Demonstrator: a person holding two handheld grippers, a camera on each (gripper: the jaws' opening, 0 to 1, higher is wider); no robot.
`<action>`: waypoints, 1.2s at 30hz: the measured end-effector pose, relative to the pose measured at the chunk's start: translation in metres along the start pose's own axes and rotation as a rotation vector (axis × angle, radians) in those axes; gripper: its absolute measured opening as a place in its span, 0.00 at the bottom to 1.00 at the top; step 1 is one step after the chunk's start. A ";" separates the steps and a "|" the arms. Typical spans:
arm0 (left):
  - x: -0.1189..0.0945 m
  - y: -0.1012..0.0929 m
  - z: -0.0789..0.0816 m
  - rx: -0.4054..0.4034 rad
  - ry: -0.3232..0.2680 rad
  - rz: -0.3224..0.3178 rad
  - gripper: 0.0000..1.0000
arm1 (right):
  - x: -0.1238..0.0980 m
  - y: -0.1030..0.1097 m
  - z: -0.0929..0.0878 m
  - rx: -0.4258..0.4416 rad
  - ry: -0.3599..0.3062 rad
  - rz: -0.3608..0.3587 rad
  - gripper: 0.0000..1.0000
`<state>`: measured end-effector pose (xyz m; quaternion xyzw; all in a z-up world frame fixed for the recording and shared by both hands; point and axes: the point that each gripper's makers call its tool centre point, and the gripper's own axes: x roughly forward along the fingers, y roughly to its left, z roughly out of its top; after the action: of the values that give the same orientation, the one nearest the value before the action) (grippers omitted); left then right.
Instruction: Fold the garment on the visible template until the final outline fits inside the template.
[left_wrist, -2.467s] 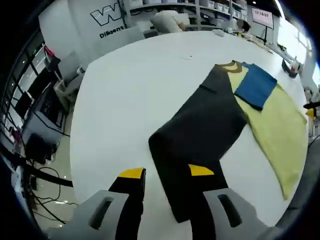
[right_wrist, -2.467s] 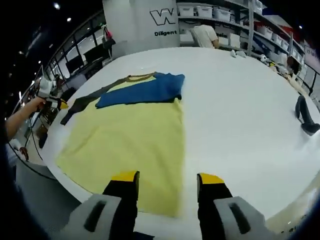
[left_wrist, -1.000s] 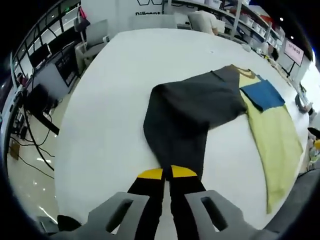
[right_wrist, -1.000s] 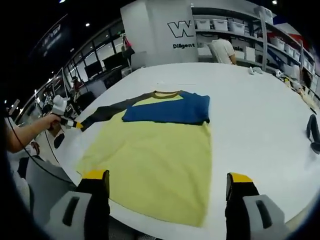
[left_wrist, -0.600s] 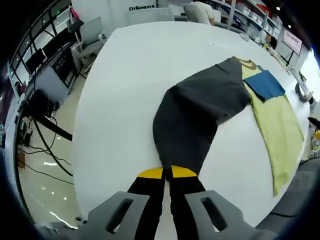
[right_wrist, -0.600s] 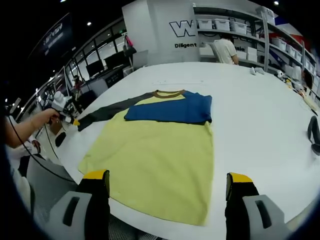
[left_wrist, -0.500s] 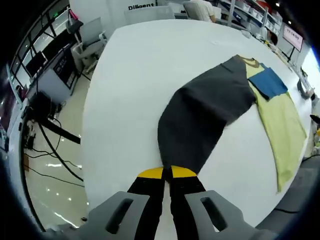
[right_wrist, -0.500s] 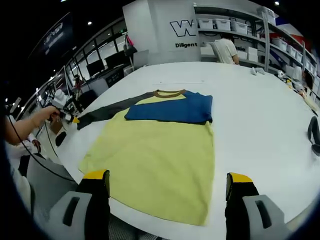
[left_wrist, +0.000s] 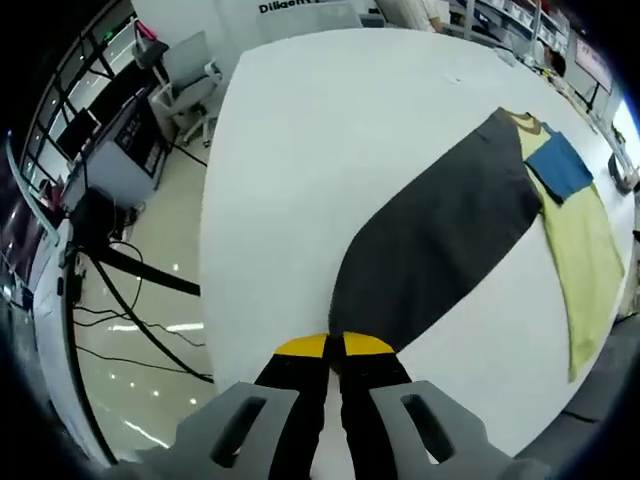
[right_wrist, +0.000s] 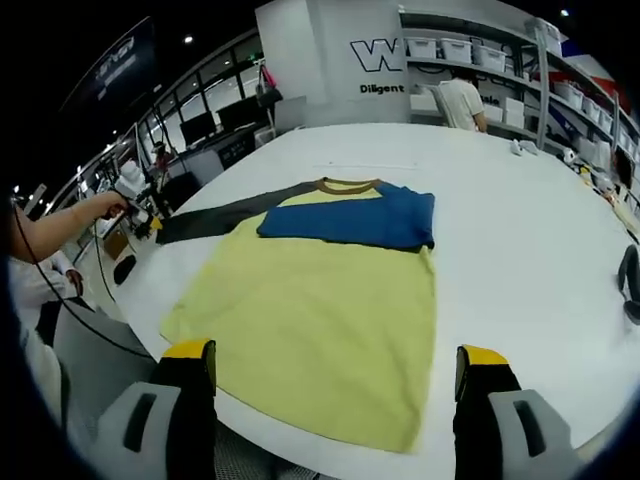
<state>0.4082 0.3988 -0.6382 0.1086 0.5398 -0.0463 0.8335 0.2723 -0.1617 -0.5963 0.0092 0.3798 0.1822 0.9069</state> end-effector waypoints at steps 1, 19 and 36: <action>-0.002 0.001 0.003 0.003 -0.002 -0.002 0.05 | 0.000 -0.001 0.000 -0.004 0.000 -0.003 0.99; -0.041 -0.021 0.066 0.083 -0.061 0.006 0.05 | -0.003 -0.003 0.003 -0.020 -0.005 -0.001 0.99; -0.066 -0.120 0.131 0.170 -0.177 -0.162 0.05 | -0.004 0.001 0.001 -0.031 0.008 0.018 0.99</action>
<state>0.4744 0.2493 -0.5425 0.1303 0.4654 -0.1683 0.8592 0.2703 -0.1618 -0.5928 -0.0022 0.3804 0.1960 0.9038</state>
